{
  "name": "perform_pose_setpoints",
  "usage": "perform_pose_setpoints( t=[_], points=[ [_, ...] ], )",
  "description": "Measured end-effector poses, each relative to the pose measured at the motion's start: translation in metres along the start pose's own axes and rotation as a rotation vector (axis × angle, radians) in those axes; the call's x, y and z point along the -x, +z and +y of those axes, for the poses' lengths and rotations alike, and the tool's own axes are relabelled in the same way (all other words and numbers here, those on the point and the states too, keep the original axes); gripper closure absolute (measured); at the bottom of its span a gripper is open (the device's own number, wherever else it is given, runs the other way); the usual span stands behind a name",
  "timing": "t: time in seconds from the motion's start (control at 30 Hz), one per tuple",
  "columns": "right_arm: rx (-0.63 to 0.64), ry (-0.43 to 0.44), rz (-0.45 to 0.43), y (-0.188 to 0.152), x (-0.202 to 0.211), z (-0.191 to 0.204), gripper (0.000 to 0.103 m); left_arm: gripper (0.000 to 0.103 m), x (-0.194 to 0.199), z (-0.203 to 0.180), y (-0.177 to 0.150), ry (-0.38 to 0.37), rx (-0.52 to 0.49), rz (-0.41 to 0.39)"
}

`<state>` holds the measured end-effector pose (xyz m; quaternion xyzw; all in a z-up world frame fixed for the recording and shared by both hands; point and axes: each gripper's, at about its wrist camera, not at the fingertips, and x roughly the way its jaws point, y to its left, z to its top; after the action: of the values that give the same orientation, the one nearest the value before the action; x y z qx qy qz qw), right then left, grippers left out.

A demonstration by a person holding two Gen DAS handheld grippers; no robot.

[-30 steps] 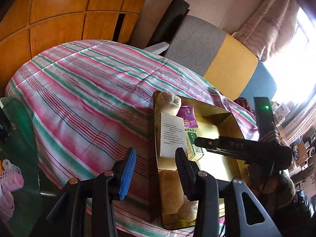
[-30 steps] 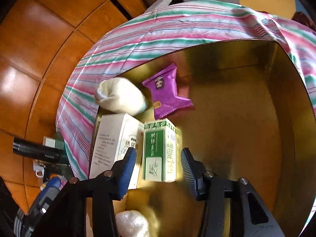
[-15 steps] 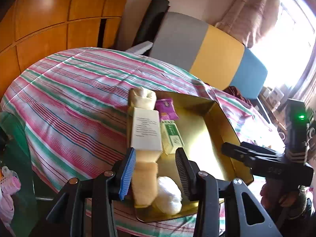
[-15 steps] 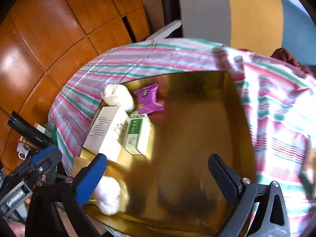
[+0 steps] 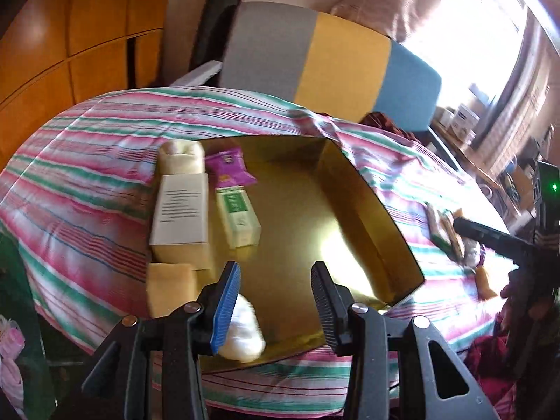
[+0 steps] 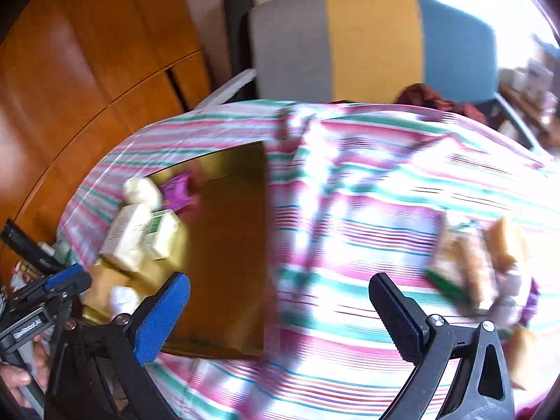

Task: Organize objects
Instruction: 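Move both tools back to the items and grasp a cracker packet with the left tool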

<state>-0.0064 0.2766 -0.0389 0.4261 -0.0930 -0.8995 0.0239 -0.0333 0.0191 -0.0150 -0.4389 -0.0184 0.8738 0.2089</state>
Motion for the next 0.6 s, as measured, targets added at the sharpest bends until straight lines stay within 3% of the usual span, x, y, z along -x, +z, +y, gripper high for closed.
perform_pose_setpoints(
  t=[0.23, 0.5, 0.6],
  points=[
    [-0.140, -0.187, -0.054, -0.004, 0.042, -0.104, 0.000, 0.061, -0.014, -0.038, 0.002, -0.066, -0.068, 0.052],
    [-0.520, -0.389, -0.179, -0.038, 0.085, -0.246, 0.000, 0.061, -0.026, -0.102, 0.010, -0.137, -0.202, 0.084],
    [-0.734, -0.331, -0.194, -0.063, 0.088, -0.285, 0.000, 0.061, -0.038, -0.129, 0.011, -0.170, -0.241, 0.113]
  ],
)
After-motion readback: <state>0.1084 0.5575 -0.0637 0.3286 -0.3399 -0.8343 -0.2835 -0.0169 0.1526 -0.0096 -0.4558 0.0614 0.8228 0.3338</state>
